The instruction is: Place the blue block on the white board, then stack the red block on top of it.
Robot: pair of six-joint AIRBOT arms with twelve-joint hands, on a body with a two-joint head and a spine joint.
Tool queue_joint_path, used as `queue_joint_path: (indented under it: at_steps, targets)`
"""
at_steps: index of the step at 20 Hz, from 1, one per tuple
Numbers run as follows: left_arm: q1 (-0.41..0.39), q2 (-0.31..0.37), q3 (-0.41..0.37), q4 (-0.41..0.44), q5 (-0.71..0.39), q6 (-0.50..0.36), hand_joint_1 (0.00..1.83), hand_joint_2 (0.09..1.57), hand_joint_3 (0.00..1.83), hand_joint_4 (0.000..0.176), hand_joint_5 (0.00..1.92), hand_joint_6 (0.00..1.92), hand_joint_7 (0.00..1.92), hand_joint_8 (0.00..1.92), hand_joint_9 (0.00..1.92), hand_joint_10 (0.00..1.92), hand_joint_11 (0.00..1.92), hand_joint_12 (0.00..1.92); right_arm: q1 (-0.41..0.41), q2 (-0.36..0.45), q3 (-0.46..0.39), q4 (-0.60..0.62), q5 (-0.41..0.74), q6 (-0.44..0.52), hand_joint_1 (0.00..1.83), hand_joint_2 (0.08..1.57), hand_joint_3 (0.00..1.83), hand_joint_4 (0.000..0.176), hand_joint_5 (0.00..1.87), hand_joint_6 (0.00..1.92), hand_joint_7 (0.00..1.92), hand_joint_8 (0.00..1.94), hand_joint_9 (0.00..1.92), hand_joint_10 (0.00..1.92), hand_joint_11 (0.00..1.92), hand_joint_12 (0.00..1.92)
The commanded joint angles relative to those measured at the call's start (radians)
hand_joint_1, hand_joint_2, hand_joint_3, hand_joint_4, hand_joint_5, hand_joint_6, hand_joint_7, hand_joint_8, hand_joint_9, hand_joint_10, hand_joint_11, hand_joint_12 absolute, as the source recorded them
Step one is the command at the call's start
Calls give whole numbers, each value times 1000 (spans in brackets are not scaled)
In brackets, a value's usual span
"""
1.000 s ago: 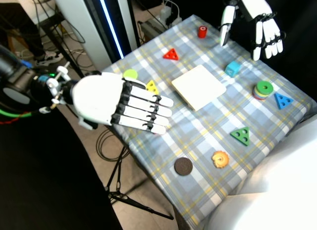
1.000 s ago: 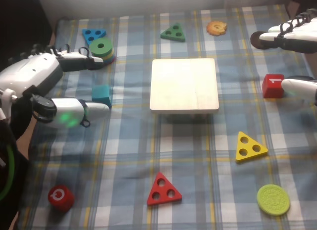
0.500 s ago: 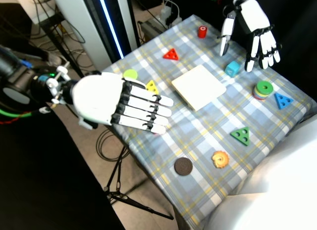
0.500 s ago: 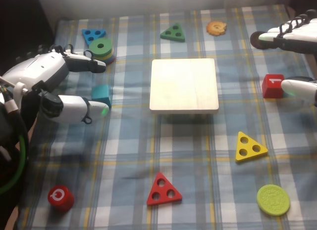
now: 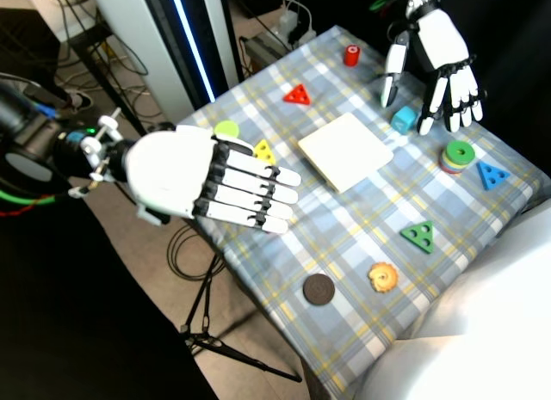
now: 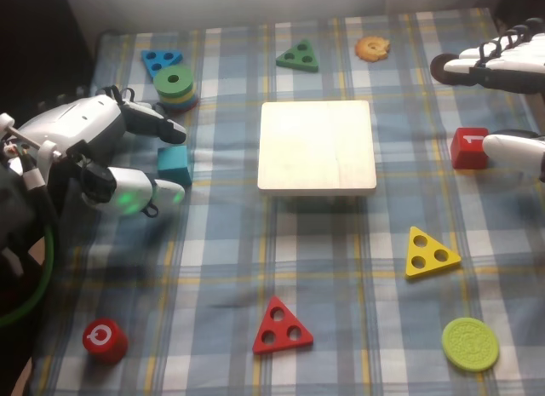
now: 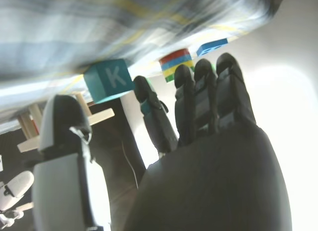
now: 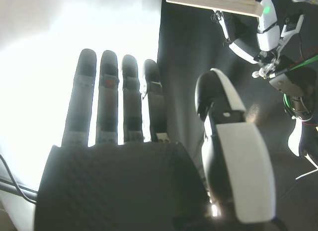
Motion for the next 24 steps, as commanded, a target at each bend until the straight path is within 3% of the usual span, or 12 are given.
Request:
queue_joint_path:
  at_steps: [1,6,7,8,9,12,15,17,20,22,23,24]
  targets:
    - [-14,-5,8,27,-86,-4,910,978,0,160,717,12,370,18,199,10,59,50,11,-3,3,17,119,8,399,1324,5,18,412,0,434,0,402,1,346,88]
    - [-23,-18,24,14,-80,-4,923,1051,0,124,849,2,473,2,278,2,64,112,10,-4,3,17,118,8,411,1342,8,2,418,2,437,1,406,2,348,84]
    - [-24,-22,27,11,-80,-4,985,1106,3,166,931,801,518,8,310,5,53,165,10,-4,3,17,118,8,408,1342,7,9,416,1,438,2,410,3,356,87]
    - [-25,-25,30,6,-80,-4,985,1106,3,166,931,801,518,8,310,5,53,165,10,-4,3,17,117,8,408,1342,7,9,416,1,438,2,410,3,356,87]
    - [-26,-27,31,2,-81,-4,968,1159,2,176,871,1130,583,5,358,3,17,317,10,-4,3,17,117,8,451,1350,4,2,421,2,443,2,409,1,351,79]
    - [-31,-32,32,-6,-91,-4,978,1154,0,176,888,1117,598,2,359,2,0,343,10,-5,3,17,117,8,434,1354,4,10,415,0,445,1,415,2,361,79]
    - [-51,-35,28,8,-110,-25,993,1146,0,164,908,1087,578,0,346,0,0,269,7,-5,3,17,117,11,417,1363,5,0,423,3,449,2,413,1,355,72]
    - [-61,-20,13,49,-128,-69,998,1138,0,174,922,1064,600,6,356,3,0,281,6,-5,3,17,117,12,404,1370,6,0,423,2,453,2,418,2,359,71]
    - [-84,14,-20,137,-156,-137,1025,1132,0,126,938,1044,574,1,319,1,0,217,6,-5,3,17,117,12,367,1381,6,0,419,0,455,2,421,4,367,69]
    - [-109,17,-24,209,-152,-197,1023,1113,0,163,977,981,544,1,282,2,0,177,6,-5,3,17,118,12,361,1386,6,1,417,0,459,3,431,7,381,74]
    - [-133,5,-24,249,-142,-204,1019,1111,0,173,978,979,549,1,292,3,0,205,6,-6,4,17,118,12,361,1389,7,1,416,0,459,3,429,6,377,71]
    - [-149,-8,-24,273,-136,-204,1025,1106,0,167,989,962,553,1,282,3,0,224,6,-6,5,17,118,12,364,1393,8,1,416,0,457,2,426,4,372,68]
